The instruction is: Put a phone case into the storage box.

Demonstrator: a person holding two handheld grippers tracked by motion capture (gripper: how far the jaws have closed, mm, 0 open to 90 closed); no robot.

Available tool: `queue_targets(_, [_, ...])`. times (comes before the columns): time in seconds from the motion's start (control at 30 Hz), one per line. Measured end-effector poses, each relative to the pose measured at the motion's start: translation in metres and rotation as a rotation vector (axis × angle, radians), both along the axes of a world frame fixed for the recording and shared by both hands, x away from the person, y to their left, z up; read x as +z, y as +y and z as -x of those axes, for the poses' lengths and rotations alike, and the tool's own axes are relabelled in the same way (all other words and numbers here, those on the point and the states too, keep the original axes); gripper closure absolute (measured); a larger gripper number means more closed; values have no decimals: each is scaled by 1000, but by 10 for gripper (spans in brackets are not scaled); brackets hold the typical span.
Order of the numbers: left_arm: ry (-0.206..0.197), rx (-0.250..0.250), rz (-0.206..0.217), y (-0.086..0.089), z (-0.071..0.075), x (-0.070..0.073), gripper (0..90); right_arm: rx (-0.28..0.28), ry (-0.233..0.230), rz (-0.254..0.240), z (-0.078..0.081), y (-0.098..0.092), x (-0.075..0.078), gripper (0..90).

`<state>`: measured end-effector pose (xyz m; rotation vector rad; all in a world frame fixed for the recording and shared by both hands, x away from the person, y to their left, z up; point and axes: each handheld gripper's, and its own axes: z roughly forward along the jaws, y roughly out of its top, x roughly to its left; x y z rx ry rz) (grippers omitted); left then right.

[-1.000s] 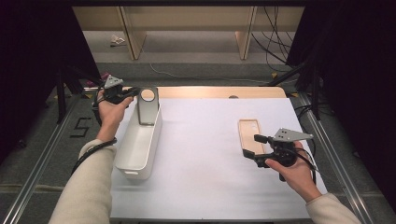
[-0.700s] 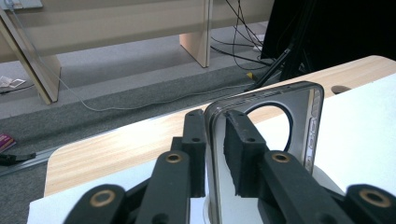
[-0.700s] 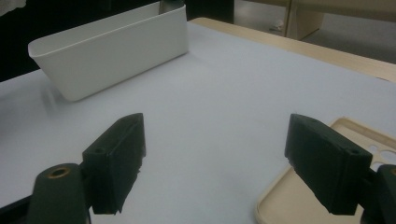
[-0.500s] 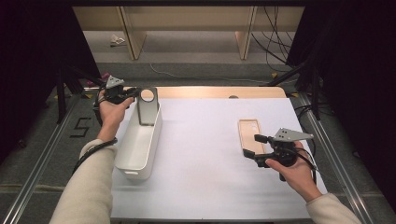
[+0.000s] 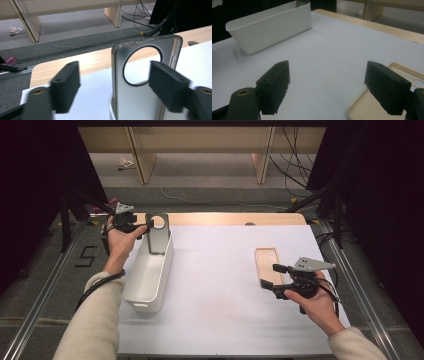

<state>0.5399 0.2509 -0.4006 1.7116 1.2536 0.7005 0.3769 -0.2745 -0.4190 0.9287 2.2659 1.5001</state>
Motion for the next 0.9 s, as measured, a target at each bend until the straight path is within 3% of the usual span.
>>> queue_targets(0.27, [6,-17,-21,-3,13,4,63,-4,-2,-3,0,-1,0,213])
queue_targets(0.57, [1,-29,1,-1,30,12,11,-4,-1,-4,0,-1,1,213])
queue_targets(0.73, [-14,-44,19,-1,47,16,0,-9,-3,-6,0,-2,1,213])
queue_targets(0.9, [-41,-77,-1,-4,73,21,0,-13,-3,-6,0,-2,2,214])
